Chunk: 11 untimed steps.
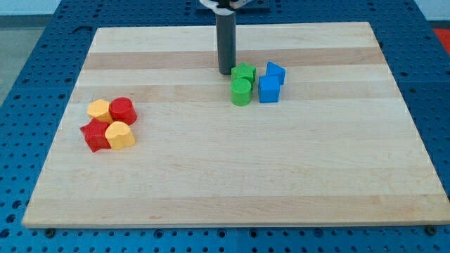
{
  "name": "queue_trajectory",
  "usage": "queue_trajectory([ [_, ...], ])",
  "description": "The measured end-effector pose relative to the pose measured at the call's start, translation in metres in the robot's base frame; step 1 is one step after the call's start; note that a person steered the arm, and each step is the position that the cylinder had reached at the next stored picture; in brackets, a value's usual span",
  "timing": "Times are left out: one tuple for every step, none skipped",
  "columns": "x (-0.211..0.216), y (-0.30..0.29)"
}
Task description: Separate the green star from group of blocks
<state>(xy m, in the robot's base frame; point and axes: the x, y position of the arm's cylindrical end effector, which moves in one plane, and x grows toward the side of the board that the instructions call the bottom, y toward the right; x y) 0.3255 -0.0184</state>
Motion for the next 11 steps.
queue_trajectory([
  [0.004,-0.038],
  [0.044,-0.045],
  [0.058,-0.022],
  [0.049,0.018],
  [0.029,0.049],
  [0.026,0.05],
  [0.023,0.044],
  [0.001,0.054],
  [-0.02,0.1],
  [-0.032,0.126],
  [-0.032,0.108],
])
